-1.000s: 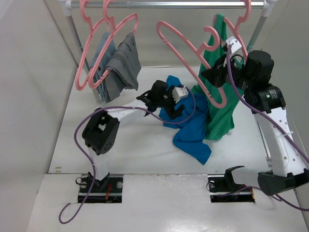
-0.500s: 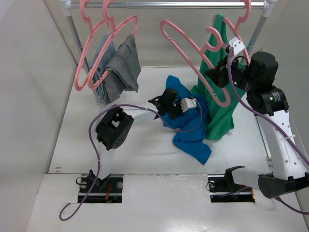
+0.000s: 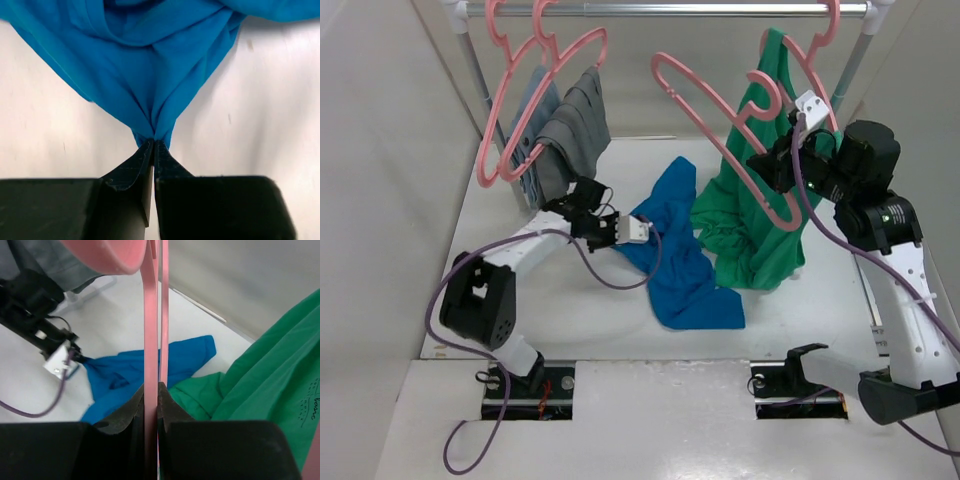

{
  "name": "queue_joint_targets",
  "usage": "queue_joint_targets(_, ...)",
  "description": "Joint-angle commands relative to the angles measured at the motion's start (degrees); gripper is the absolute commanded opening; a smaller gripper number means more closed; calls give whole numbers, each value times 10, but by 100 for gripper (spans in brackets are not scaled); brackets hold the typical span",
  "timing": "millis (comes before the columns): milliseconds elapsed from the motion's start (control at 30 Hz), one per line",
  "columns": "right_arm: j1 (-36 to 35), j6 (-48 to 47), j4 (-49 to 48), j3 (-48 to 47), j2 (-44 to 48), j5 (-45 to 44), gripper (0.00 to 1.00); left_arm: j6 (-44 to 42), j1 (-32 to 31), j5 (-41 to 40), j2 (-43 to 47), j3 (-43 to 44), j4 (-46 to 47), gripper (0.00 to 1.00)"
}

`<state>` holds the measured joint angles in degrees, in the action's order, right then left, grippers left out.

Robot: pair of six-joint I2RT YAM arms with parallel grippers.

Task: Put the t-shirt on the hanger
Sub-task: Grab a hanger with the right arm

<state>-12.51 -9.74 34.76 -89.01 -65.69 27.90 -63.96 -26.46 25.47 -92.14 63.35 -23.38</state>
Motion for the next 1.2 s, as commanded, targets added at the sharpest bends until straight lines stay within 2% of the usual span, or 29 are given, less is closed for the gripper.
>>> queue_joint_targets(0, -13, -24, -9, 1, 15, 11, 0, -135, 44, -6, 41, -10, -172, 0)
queue_joint_targets(67, -27, -31, 1, 6, 15, 6, 0, -158, 62, -6, 41, -4, -228, 1)
queue_joint_targets(133, -43, -31, 8, 6, 15, 0, 0, -120, 69, -6, 41, -4, -202, 33)
queue_joint_targets(200, -53, -31, 14, 11, 15, -6, 0, -72, 58, 36, 55, -11, -172, 60)
queue_joint_targets(233, -65, -31, 14, 11, 15, -11, 0, -49, 48, 49, 65, -26, -120, 62)
queue_joint_targets(300, -78, -31, 20, 11, 15, -19, 0, 25, 24, 66, 94, -32, -51, 62)
queue_joint_targets(333, -83, -31, 20, 11, 15, -28, 0, 103, 3, 79, 94, -32, -22, 54)
queue_joint_targets(433, -105, -31, 25, 6, 15, -49, 0, 219, -20, 64, 74, -15, 54, 34)
queue_joint_targets(500, -114, -31, 25, 6, 15, -55, 0, 280, -26, 46, 56, -15, 96, 32)
queue_joint_targets(633, -124, -31, 25, 6, 21, -69, 0, 317, -26, -20, 2, 4, 127, 39)
queue_joint_targets(733, -124, -31, 30, 1, 21, -75, 0, 325, -26, -54, -41, 33, 148, 39)
queue_joint_targets(900, -124, -36, 30, -13, 9, -81, 0, 304, -26, -66, -82, 66, 159, 38)
queue_joint_targets(1133, -124, -48, 30, -19, 4, -81, 0, 272, -32, -66, -101, 39, 127, 44)
queue_joint_targets(1167, -124, -48, 30, -19, 4, -81, 0, 266, -32, -66, -101, 39, 127, 32)
